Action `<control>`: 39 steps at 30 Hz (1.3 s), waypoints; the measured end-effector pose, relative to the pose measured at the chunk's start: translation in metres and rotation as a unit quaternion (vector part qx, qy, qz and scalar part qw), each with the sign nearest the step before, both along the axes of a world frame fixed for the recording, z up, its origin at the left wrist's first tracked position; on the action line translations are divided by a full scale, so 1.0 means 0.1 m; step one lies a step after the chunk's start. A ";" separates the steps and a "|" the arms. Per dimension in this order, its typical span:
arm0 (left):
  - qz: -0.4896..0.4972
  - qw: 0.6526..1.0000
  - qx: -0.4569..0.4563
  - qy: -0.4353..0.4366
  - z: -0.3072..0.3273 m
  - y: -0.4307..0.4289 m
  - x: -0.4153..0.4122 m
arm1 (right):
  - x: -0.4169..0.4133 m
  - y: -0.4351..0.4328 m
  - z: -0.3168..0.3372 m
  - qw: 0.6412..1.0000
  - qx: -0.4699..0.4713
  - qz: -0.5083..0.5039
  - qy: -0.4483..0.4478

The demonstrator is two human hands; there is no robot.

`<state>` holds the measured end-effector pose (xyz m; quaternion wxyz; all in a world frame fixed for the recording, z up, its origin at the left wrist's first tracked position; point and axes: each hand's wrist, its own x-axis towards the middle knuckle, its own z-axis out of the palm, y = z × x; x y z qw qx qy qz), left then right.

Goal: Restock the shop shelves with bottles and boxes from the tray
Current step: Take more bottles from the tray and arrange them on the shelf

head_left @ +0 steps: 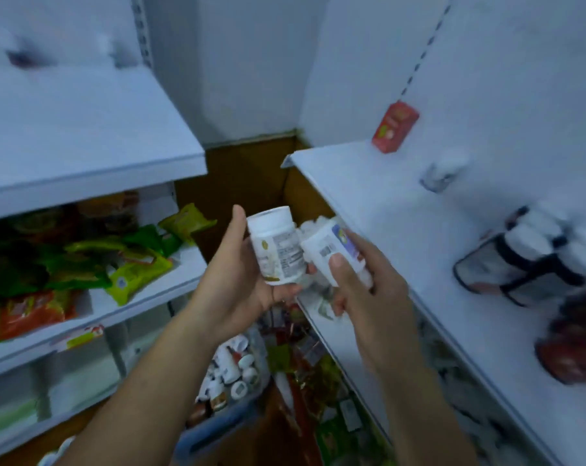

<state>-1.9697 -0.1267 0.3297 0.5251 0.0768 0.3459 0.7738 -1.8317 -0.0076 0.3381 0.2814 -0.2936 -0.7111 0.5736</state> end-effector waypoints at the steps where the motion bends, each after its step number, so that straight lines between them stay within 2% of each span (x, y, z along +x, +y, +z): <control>1: -0.028 0.999 0.028 -0.003 0.15 0.05 0.07 | 0.17 0.01 0.18 0.999 0.011 -0.028 0.012; 5: -0.122 0.988 0.089 0.031 0.56 0.30 0.42 | 0.87 0.06 0.69 0.993 0.026 -0.099 0.056; 10: -0.166 0.976 0.027 0.140 0.78 0.71 1.01 | 1.59 0.16 0.93 0.982 0.032 -0.165 0.090; 17: -0.227 0.949 0.041 0.217 0.92 1.09 1.90 | 2.56 0.24 0.95 0.959 -0.027 -0.226 0.168; 23: -0.322 0.932 0.051 0.158 0.87 1.23 2.67 | 3.44 0.11 0.92 0.938 -0.090 -0.234 0.238; 27: -0.421 0.896 0.091 0.112 0.85 1.33 3.10 | 3.92 0.02 0.95 0.917 -0.097 -0.278 0.268; 31: -0.450 0.882 0.088 0.107 0.82 1.43 3.52 | 4.31 -0.10 0.90 0.885 -0.083 -0.345 0.302; 34: -0.505 0.850 0.093 0.114 0.79 1.50 3.83 | 4.56 -0.27 0.89 0.855 -0.070 -0.414 0.306; 39: -0.574 0.810 0.090 0.079 0.74 1.47 4.36 | 4.89 -0.63 0.88 0.805 -0.068 -0.473 0.352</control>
